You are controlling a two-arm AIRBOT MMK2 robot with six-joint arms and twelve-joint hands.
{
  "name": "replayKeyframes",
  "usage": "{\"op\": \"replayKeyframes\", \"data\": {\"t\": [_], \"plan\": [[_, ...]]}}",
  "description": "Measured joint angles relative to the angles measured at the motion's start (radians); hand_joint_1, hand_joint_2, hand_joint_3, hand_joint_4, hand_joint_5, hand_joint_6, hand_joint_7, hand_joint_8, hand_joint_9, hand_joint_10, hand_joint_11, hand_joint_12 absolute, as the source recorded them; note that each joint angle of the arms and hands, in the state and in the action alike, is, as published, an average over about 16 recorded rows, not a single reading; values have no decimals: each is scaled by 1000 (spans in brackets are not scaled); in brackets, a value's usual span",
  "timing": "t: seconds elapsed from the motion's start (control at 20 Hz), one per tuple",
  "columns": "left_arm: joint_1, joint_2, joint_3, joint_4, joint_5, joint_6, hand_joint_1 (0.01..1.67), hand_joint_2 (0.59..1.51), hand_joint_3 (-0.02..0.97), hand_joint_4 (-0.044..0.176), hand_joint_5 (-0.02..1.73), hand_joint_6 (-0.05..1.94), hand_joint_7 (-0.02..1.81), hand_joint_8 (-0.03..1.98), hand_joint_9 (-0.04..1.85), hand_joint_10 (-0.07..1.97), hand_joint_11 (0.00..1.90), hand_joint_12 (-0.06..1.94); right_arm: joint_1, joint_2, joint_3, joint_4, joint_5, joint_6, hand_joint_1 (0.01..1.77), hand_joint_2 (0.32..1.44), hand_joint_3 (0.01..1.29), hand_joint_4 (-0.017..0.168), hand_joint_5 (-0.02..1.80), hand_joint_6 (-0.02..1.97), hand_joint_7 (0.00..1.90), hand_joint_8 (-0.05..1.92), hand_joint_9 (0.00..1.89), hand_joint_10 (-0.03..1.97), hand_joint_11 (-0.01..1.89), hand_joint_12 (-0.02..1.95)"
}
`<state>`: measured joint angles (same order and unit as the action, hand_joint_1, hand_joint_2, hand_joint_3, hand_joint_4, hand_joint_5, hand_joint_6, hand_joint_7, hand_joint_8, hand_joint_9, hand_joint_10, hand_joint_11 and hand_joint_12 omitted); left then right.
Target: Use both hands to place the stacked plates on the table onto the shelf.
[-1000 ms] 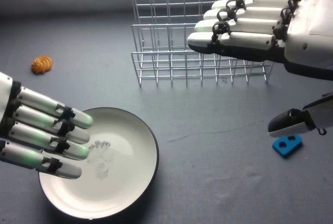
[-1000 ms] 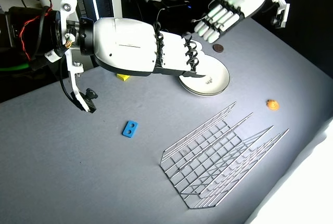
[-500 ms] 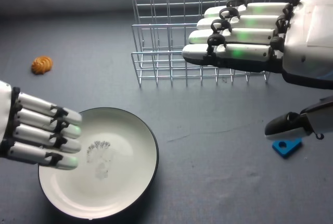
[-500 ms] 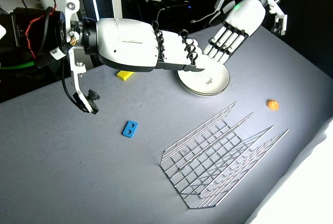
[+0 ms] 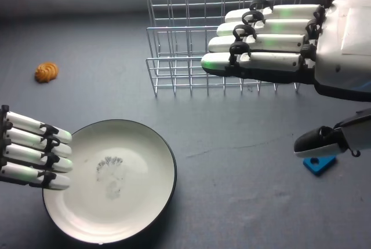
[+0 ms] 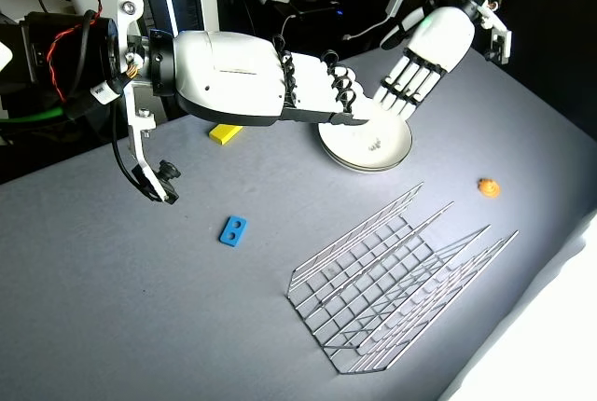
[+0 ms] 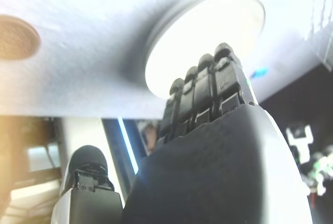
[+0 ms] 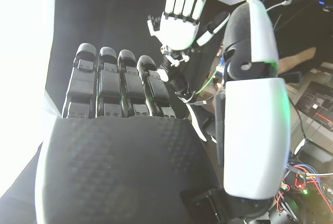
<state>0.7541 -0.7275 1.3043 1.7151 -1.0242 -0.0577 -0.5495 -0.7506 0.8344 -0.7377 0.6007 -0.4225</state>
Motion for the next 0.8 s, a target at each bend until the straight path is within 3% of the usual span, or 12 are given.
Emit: {"op": "replayKeyframes", "data": {"t": [0.4,0.8], "plan": [[68,-5,-11,-21,57,1,17,1104,19,-4,17,-17,13,-11,20,8,14,-13,0,0,-4,0,0,-21,922,985,15,2,20,21,20,14,22,4,21,-6],[129,-6,-52,-46,107,0,17,1103,20,-5,0,-5,17,-11,19,7,14,-12,0,0,-11,-6,-7,-35,926,994,15,2,20,20,20,14,21,4,20,-6]]}}
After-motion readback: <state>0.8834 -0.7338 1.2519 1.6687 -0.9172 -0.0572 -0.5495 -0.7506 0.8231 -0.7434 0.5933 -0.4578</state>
